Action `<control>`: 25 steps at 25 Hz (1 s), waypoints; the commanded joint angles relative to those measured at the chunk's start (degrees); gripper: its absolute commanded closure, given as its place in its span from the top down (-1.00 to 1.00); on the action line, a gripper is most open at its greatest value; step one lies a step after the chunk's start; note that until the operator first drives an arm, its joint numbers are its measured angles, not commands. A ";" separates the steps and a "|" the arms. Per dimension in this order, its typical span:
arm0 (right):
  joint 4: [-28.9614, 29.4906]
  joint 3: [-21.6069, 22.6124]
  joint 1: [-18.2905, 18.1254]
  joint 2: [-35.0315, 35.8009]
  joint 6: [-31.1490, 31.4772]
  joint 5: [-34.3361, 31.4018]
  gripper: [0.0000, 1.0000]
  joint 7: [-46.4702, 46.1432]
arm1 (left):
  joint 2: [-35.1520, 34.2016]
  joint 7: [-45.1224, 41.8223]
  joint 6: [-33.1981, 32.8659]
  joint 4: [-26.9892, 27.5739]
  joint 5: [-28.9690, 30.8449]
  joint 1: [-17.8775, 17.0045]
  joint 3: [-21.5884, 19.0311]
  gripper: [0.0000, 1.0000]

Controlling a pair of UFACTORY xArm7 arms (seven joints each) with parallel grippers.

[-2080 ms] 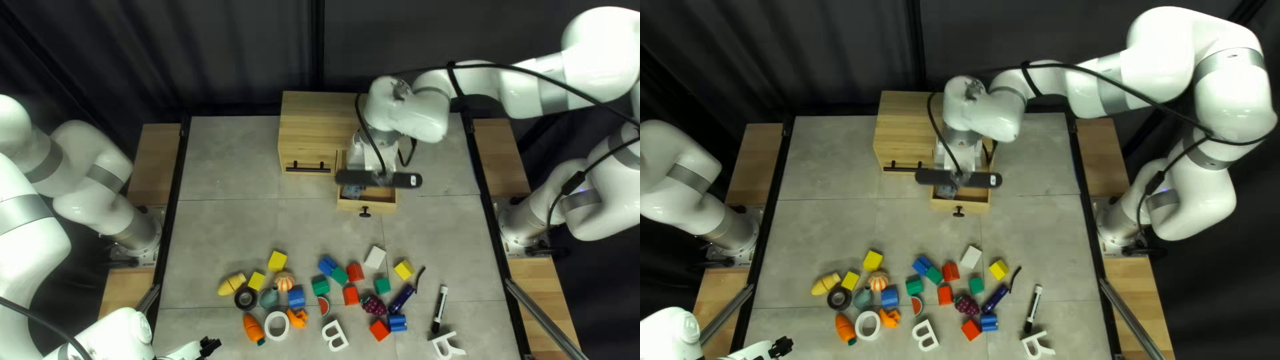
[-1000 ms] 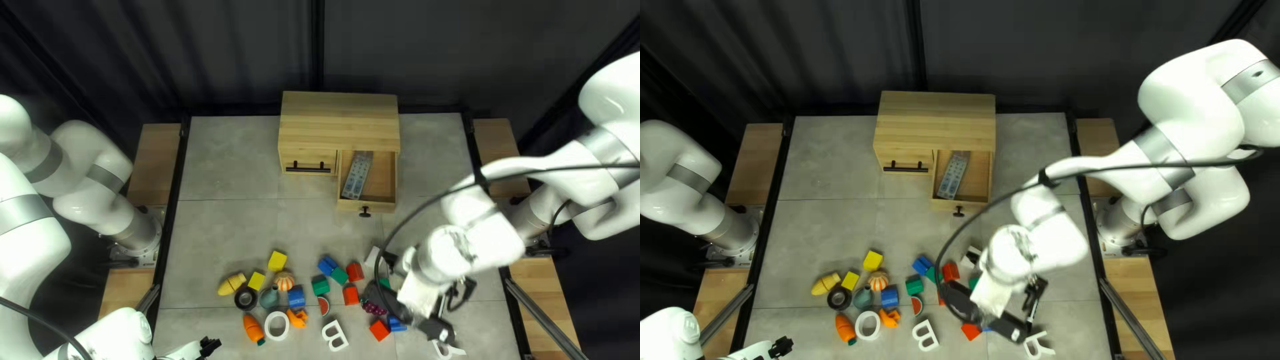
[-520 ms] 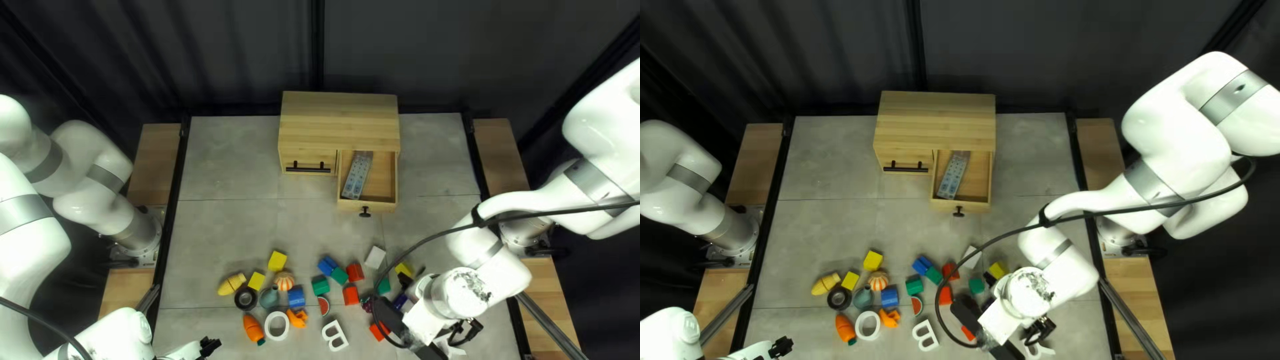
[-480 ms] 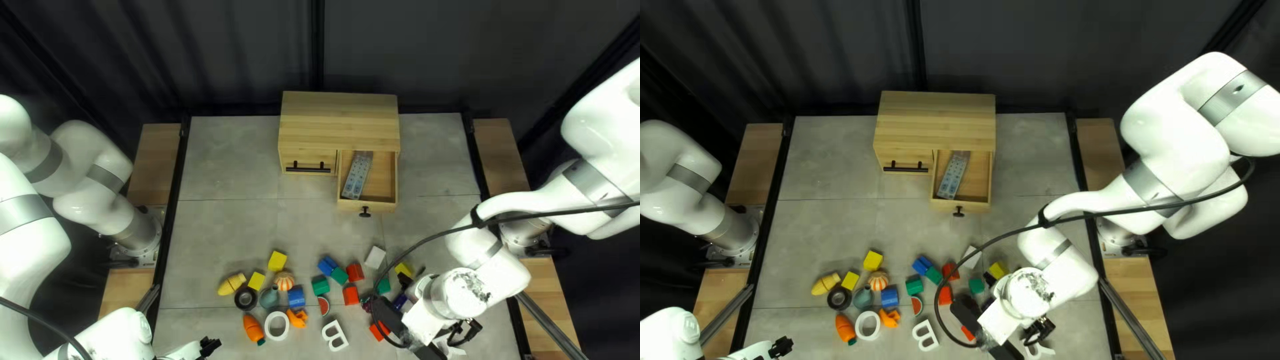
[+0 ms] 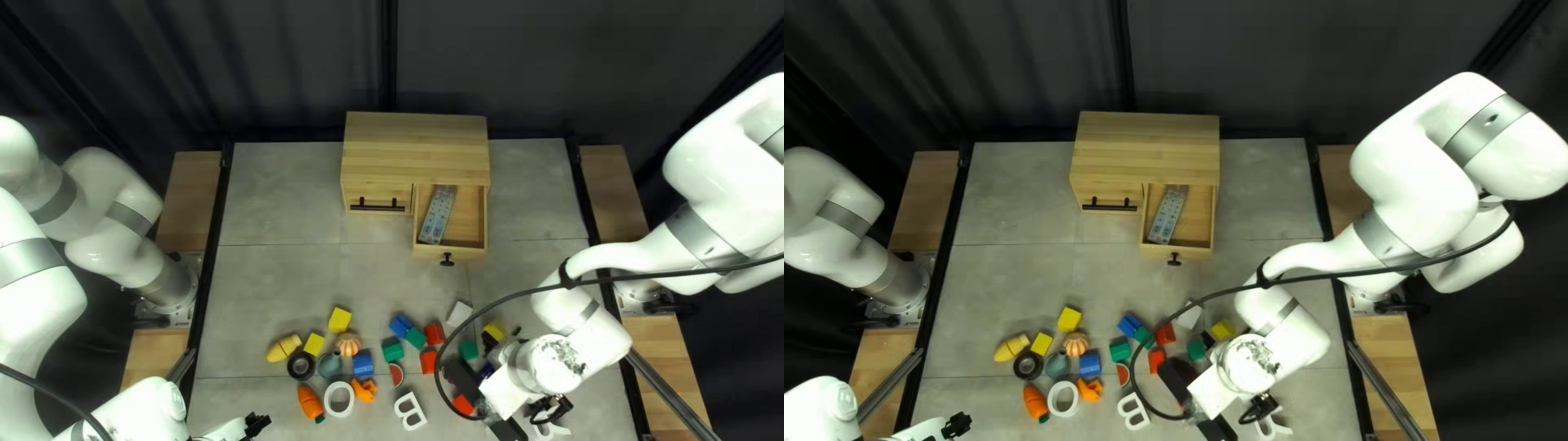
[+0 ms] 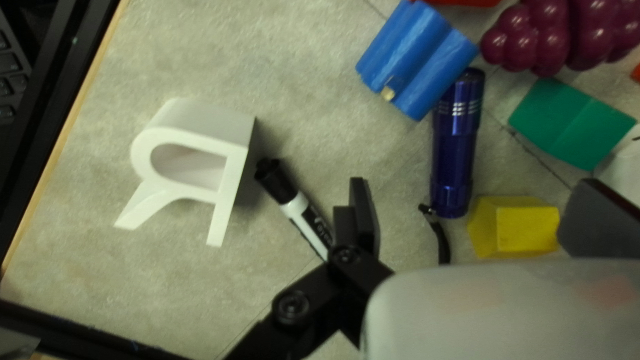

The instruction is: Open drawers and place objects into drawer and close

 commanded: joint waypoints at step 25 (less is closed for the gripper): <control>6.46 3.00 14.69 10.24 -2.87 -9.56 1.00 32.95 | 0.00 0.00 0.00 0.00 0.00 0.00 0.00 1.00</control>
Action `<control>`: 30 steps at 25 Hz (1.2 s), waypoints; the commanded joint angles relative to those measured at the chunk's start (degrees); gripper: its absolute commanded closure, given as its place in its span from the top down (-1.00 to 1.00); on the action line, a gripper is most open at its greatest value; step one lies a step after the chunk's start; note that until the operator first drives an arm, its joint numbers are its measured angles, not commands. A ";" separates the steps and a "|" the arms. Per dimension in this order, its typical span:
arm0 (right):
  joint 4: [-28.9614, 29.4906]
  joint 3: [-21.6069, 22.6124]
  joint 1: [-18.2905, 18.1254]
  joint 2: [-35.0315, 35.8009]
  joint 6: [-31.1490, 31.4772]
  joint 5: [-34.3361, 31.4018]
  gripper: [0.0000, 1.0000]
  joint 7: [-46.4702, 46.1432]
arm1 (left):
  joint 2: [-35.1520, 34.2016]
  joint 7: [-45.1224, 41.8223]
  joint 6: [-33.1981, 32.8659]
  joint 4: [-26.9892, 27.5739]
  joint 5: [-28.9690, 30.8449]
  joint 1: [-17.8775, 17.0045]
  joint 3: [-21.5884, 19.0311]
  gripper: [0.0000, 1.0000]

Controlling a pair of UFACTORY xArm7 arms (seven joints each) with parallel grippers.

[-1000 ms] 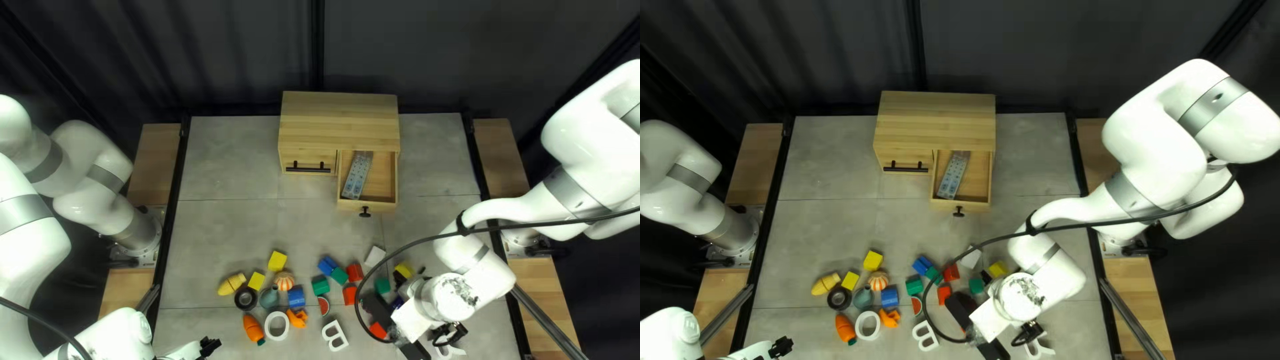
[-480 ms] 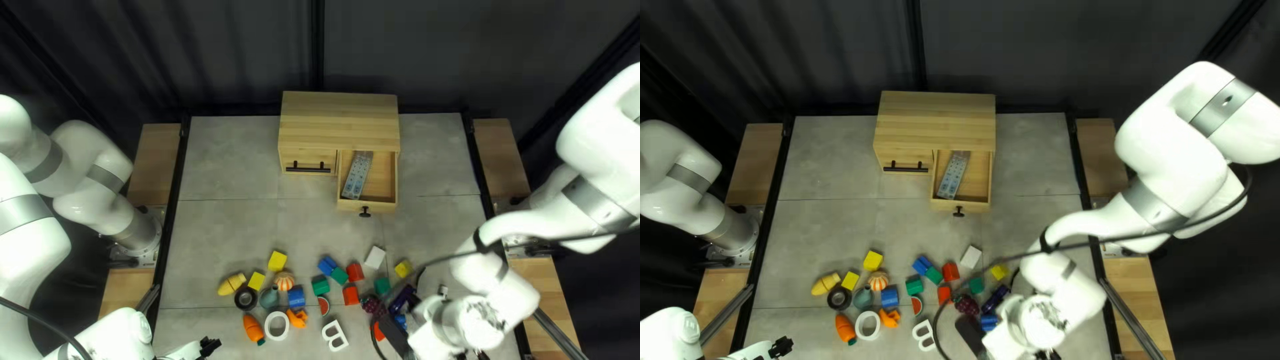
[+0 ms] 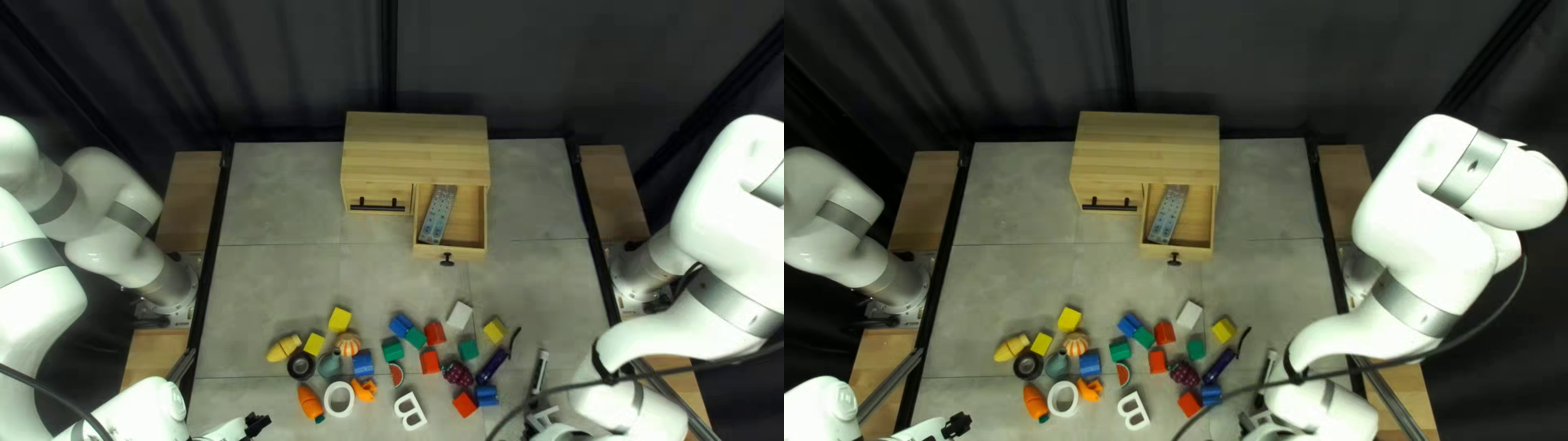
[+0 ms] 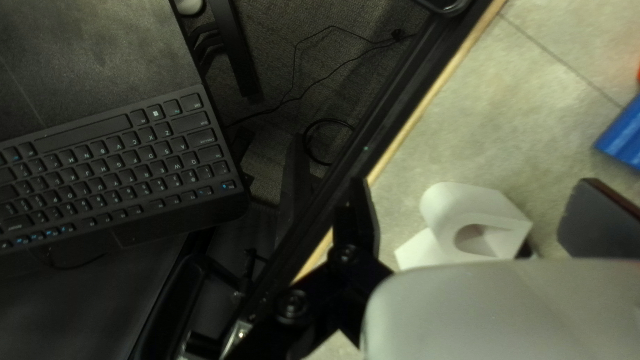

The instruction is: Open drawers and place objects into drawer and close

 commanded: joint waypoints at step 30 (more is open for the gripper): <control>-5.57 0.06 -3.39 -5.68 -2.49 2.83 -0.99 -7.92 | 0.00 0.00 0.00 0.00 0.00 0.00 0.00 1.00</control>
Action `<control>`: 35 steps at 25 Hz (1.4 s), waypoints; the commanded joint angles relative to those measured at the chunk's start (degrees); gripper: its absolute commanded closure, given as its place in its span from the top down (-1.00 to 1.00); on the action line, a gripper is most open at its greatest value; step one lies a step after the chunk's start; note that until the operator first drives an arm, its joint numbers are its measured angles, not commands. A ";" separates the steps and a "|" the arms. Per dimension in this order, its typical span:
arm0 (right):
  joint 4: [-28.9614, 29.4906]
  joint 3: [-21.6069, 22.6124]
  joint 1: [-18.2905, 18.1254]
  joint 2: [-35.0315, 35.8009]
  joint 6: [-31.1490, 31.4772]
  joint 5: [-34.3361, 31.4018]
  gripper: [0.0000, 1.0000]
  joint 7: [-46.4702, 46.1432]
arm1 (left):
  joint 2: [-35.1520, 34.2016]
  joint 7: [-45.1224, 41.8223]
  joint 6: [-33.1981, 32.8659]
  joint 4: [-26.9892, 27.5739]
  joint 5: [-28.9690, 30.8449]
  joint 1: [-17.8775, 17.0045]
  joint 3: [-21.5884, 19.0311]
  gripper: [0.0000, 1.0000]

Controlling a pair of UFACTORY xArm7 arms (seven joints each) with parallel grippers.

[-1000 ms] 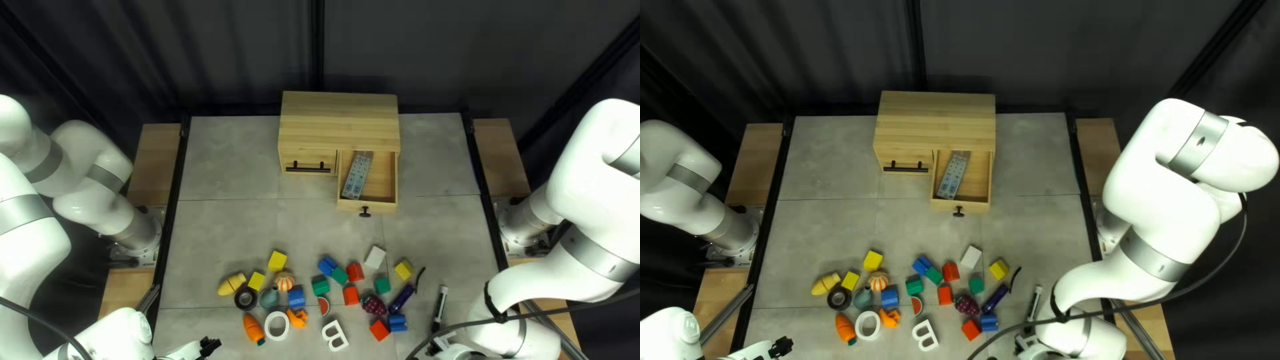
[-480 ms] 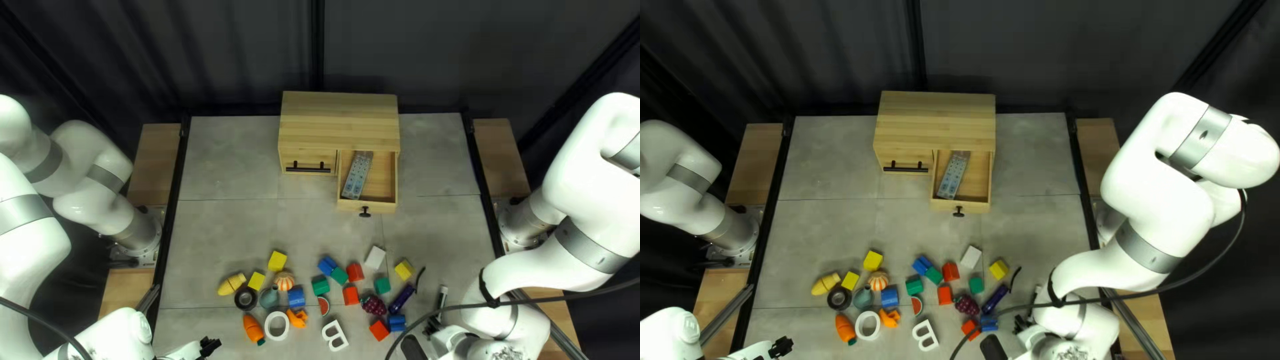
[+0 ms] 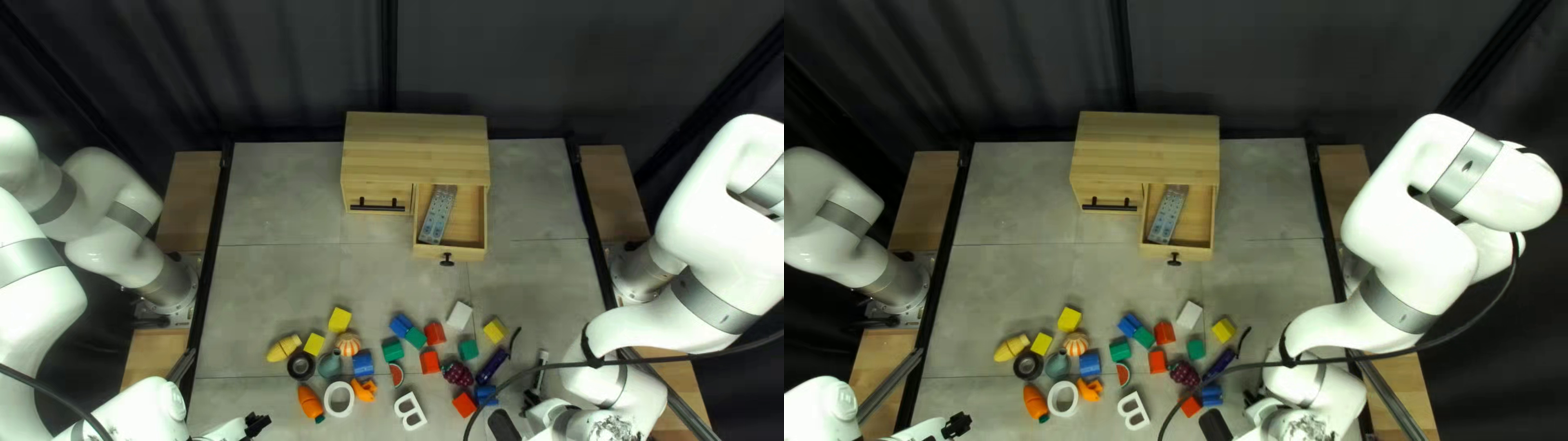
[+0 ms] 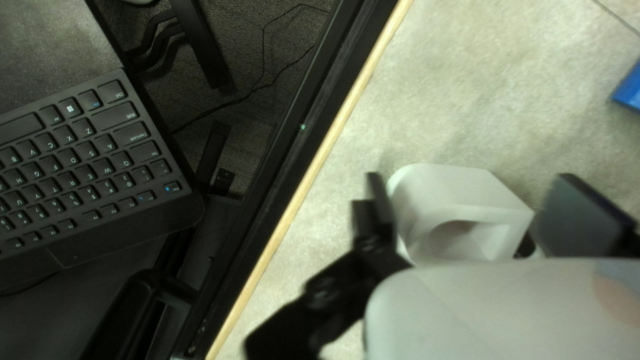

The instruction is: Open drawers and place objects into drawer and close

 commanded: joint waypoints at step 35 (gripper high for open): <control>3.33 -30.70 -10.43 -28.12 24.91 4.12 -1.00 -96.41 | 0.00 0.00 0.00 0.00 0.00 0.00 0.00 1.00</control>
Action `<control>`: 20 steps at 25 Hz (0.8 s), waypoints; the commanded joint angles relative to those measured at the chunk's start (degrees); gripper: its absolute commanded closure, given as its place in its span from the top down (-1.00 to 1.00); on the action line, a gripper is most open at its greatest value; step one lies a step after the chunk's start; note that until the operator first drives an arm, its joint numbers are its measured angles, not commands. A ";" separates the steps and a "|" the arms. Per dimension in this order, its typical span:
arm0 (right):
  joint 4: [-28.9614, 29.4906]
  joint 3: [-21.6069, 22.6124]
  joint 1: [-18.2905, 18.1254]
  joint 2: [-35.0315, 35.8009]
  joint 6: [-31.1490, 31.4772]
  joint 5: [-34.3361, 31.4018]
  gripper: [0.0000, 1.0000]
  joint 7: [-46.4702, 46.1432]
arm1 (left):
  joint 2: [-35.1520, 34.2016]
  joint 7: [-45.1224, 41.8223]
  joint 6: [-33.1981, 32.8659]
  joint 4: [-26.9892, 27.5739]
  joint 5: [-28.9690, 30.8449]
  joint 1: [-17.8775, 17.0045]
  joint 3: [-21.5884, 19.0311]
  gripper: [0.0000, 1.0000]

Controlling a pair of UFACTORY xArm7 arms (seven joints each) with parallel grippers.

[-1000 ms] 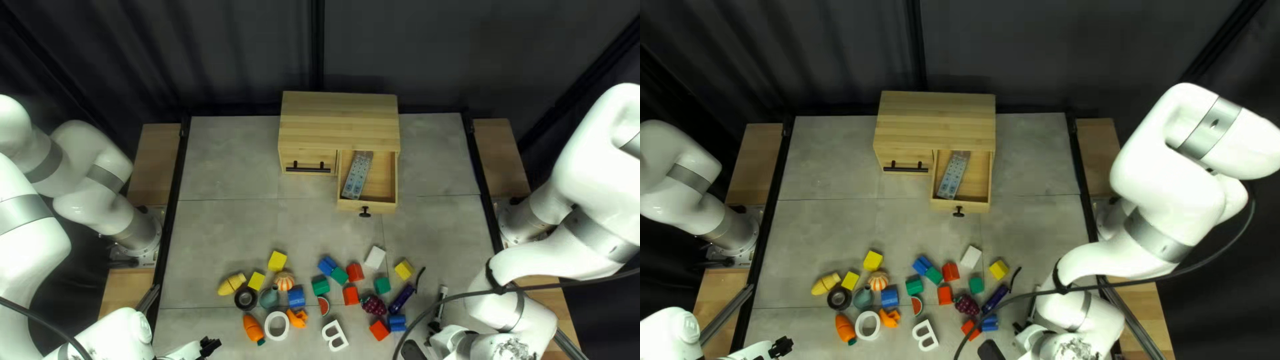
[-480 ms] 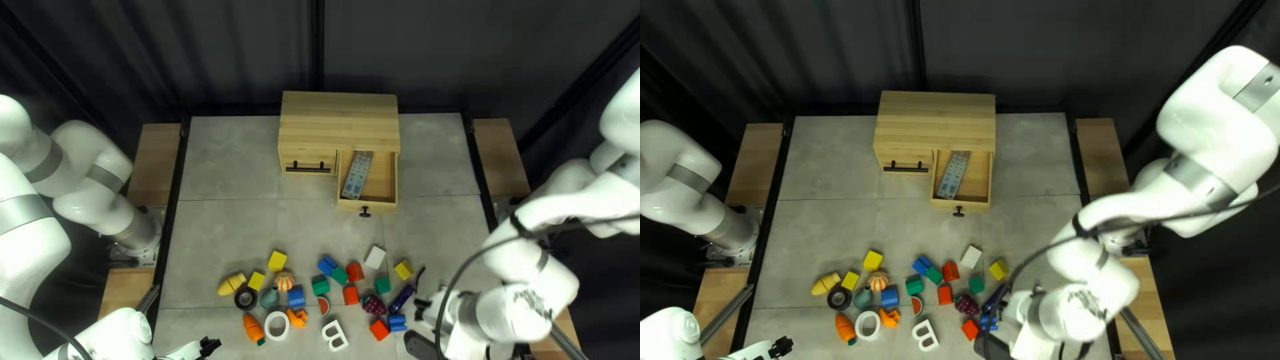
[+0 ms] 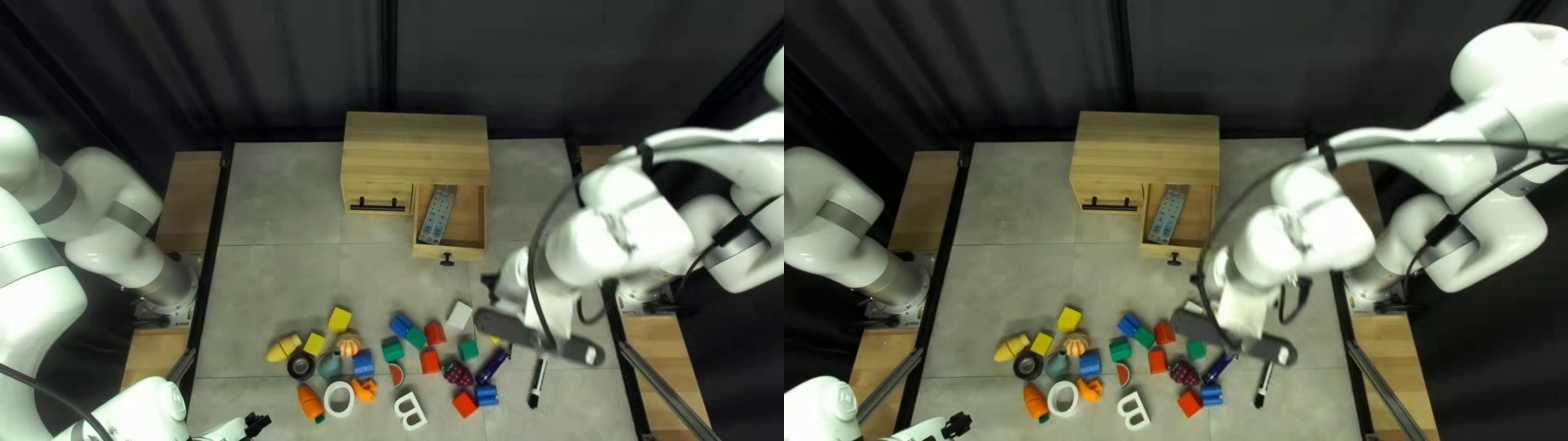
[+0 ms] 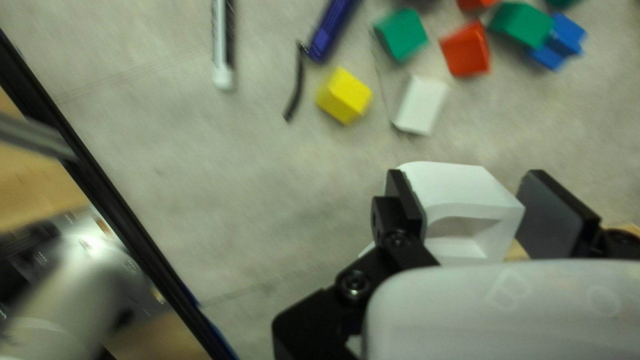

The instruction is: Open drawers and place objects into drawer and close

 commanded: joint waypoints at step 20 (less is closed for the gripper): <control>3.31 -8.65 -3.27 7.35 -4.84 2.66 -1.00 -15.49 | 0.00 0.00 0.00 0.00 0.00 0.00 0.00 1.00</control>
